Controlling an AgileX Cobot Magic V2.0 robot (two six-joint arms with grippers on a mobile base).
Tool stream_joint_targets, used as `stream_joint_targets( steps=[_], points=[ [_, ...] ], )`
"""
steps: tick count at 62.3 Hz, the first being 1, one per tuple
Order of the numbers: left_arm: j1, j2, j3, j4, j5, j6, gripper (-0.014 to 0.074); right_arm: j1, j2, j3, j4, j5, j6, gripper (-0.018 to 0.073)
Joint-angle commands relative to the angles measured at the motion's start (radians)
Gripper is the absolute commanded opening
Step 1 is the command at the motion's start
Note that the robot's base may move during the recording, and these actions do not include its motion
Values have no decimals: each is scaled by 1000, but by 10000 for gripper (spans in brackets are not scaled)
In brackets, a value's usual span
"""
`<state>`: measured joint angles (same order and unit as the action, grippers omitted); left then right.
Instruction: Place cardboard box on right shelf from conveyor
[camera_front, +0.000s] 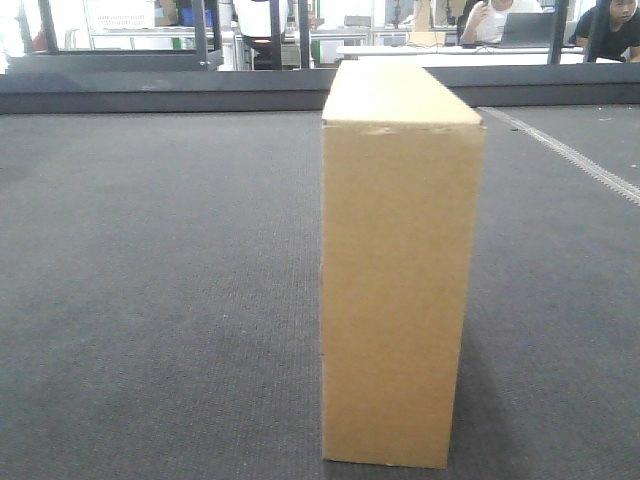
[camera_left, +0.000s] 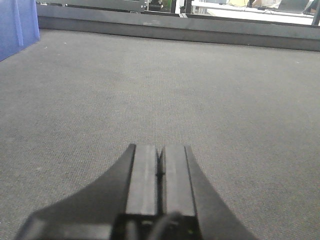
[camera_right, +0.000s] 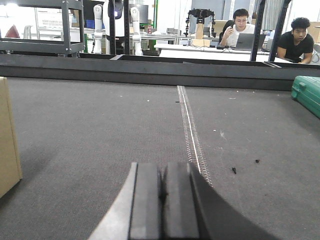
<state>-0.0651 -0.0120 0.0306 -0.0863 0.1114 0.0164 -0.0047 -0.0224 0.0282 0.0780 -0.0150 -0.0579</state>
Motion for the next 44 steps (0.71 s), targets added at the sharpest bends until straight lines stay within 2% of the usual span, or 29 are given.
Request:
stream_joint_targets(
  steps=[1,25,33,44],
  points=[
    [2,-10,-3,-5,-81,-5,-119,1,-2,-4,-3,-81,-2,64],
    [2,-10,-3,-5,-81,-5,-119,1,-1,-29,-4,-111,-7,64],
    [2,-10,-3,-5,-81,-5,-119,1,7,-124,-5,15,-7,64],
    [2,-10,-3,-5,-81,-5,-119,1,100,-329,-5,338,-37,64]
  ],
)
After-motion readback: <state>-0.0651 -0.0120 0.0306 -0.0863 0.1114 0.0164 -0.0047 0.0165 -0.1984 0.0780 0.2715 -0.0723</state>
